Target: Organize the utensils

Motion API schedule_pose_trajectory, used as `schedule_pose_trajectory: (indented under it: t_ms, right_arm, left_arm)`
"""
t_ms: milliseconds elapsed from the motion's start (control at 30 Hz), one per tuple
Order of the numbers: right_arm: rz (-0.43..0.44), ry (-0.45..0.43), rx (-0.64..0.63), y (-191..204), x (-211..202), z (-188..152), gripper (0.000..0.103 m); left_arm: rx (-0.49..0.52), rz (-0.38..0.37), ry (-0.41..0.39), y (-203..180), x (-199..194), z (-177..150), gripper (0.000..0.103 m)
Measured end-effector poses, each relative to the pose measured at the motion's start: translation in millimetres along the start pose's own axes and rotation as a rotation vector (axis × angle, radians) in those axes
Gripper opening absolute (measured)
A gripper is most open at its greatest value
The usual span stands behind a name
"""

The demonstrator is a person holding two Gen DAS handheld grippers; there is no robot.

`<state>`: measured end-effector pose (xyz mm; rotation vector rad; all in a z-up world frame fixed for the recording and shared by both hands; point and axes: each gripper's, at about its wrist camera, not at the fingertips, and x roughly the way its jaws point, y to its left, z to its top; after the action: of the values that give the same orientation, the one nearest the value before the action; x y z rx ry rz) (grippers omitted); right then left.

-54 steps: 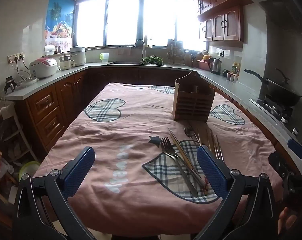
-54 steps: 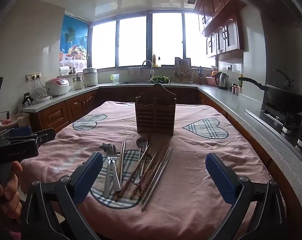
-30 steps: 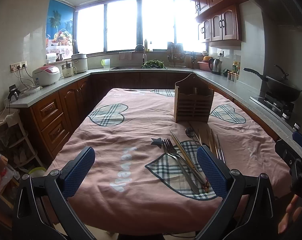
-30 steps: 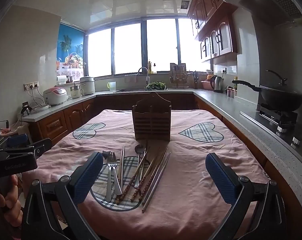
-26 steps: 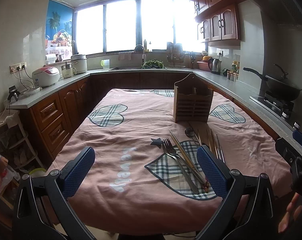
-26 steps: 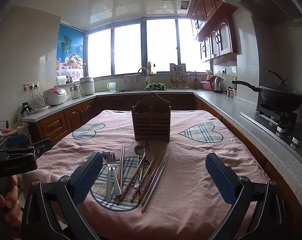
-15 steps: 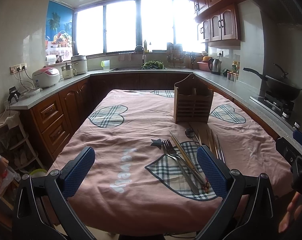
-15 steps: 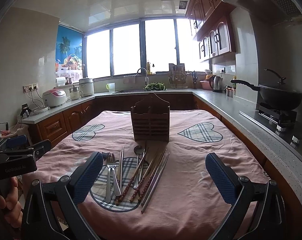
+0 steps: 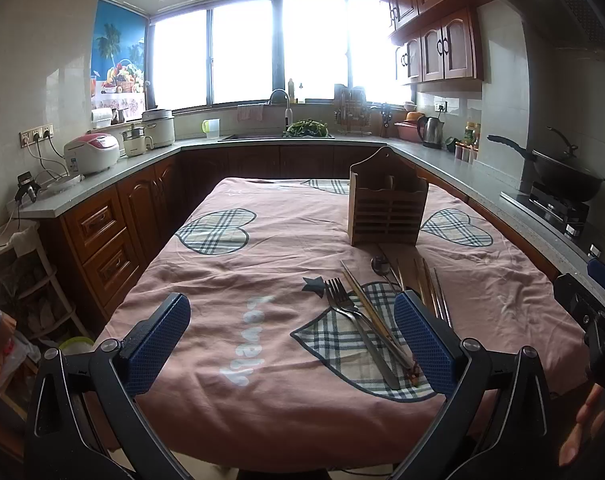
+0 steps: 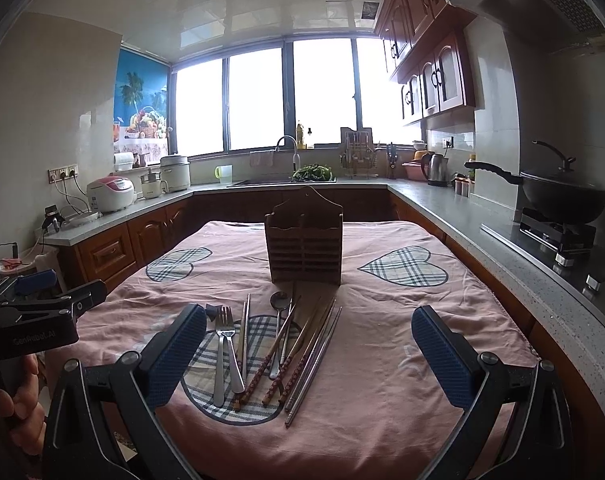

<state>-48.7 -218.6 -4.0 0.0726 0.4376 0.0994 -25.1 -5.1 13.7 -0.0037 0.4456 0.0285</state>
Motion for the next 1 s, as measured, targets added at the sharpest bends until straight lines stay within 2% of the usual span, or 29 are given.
schedule_pose_trajectory:
  t_ms: [867,1000]
  right_arm:
    - [-0.001,0.011,-0.003,-1.7,3.9,-0.5,0.103]
    - [-0.001,0.02,-0.003,-2.4,7.3,-0.5,0.103]
  left_arm:
    - [0.0,0.0,0.005,-1.8,5.6,-1.4,0.103]
    - [-0.002,-0.003,0.022,-2.4,16.2,-1.6,0.103]
